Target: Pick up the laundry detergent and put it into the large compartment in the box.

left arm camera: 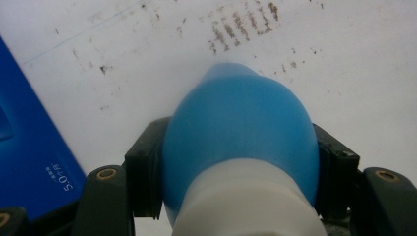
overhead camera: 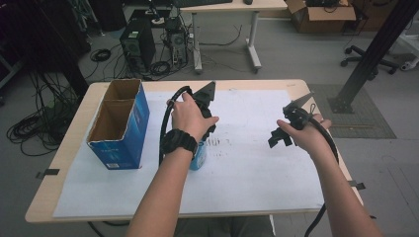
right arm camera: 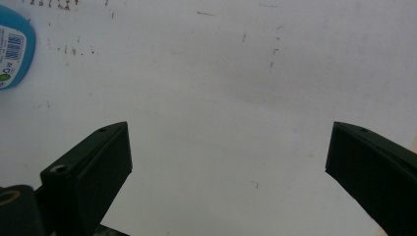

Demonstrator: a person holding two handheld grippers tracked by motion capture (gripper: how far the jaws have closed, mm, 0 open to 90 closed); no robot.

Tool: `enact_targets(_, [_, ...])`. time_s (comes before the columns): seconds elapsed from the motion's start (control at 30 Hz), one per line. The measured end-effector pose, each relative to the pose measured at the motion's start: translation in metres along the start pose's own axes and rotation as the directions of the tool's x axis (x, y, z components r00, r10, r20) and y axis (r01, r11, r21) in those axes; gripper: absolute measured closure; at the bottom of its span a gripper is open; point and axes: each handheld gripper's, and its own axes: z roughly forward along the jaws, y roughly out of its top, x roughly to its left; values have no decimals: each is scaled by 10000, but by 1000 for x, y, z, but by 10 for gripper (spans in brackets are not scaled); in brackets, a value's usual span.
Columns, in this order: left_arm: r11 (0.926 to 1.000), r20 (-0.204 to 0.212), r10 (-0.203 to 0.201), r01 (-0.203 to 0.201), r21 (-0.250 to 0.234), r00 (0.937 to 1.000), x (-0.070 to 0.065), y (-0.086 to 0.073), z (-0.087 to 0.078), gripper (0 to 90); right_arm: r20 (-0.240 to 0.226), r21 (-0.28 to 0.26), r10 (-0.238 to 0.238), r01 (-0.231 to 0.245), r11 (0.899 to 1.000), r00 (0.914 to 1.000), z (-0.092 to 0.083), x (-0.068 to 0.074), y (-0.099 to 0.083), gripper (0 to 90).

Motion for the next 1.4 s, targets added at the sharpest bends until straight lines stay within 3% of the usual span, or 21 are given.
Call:
enact_targets(0.57, [10000, 48, 92, -92, 14, 9999, 1, 3, -1, 373, 56, -55, 147, -147, 9999, 9999, -3, 0, 1, 38])
enact_targets(0.7, [9998, 115, 129, -131, 152, 9999, 3, 4, -9, 373, 70, -40, 63, -63, 10000, 10000, -4, 0, 2, 38])
enact_targets(1.03, [9995, 71, 280, -281, 125, 9996, 16, 8, -59, 374, 83, -63, 65, -64, 10000, 9999, -6, 2, 7, 38])
enact_targets(1.07, [9997, 48, 235, -235, 16, 9997, 21, 8, -71, 374, 76, -51, 67, -67, 10000, 9999, -6, 2, 7, 38])
enact_targets(1.1, [9997, 48, 235, -235, 16, 9997, 21, 8, -71, 374, 88, -56, 66, -66, 10000, 9999, -7, 2, 8, 38])
enact_targets(1.13, [9997, 28, 214, -214, -79, 9998, 26, 9, -84, 374, 109, -62, 55, -55, 10000, 9999, -7, 2, 8, 38])
enact_targets(1.17, [9997, 28, 214, -214, -79, 9998, 26, 9, -84, 374, 109, -62, 55, -55, 10000, 9999, -7, 2, 8, 38])
enact_targets(1.2, [9997, 7, 162, -162, -169, 9999, 31, 8, -96, 374, 116, -54, 100, -99, 9999, 9999, -8, 2, 9, 38])
enact_targets(1.27, [9996, -3, 133, -133, -246, 9999, 34, 8, -102, 374, 130, -79, 51, -50, 10000, 9999, -9, 3, 10, 38])
enact_targets(1.4, [9985, -33, -61, 59, -537, 10000, 51, 5, -133, 375, 163, -119, 12, -10, 9999, 9999, -13, 5, 11, 38])
